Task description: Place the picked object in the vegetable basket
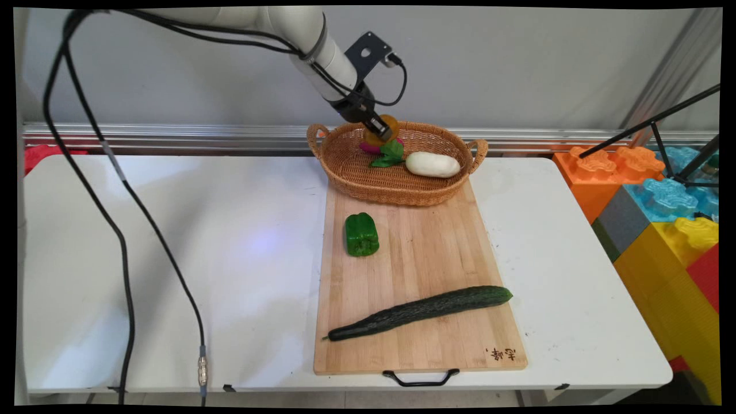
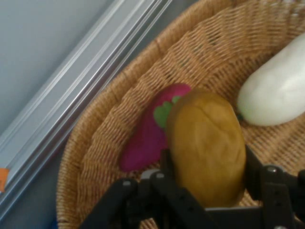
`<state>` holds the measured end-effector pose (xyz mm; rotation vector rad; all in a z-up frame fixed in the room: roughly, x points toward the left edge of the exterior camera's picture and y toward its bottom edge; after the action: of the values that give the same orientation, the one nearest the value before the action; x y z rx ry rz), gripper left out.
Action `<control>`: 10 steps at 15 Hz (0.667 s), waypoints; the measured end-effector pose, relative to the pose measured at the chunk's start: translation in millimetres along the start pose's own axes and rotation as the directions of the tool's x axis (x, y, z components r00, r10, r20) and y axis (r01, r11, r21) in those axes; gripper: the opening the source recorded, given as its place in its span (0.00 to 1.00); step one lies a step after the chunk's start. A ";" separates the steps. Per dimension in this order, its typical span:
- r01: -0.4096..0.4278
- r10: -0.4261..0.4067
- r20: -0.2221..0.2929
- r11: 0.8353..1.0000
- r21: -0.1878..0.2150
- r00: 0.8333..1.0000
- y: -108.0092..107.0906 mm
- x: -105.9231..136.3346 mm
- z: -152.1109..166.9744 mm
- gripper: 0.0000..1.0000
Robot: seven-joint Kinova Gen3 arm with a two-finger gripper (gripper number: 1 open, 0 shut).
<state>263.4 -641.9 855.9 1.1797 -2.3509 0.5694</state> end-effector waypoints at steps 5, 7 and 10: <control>0.004 -0.005 0.033 1.000 0.020 0.999 -18.0 -11.2 20.3 0.00; 0.005 -0.007 0.045 1.000 0.026 0.999 -22.4 -16.1 24.4 0.00; 0.003 -0.005 0.062 1.000 0.024 0.998 -25.0 -22.1 28.8 1.00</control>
<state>289.8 -657.2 824.1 1.2293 -2.3992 0.5692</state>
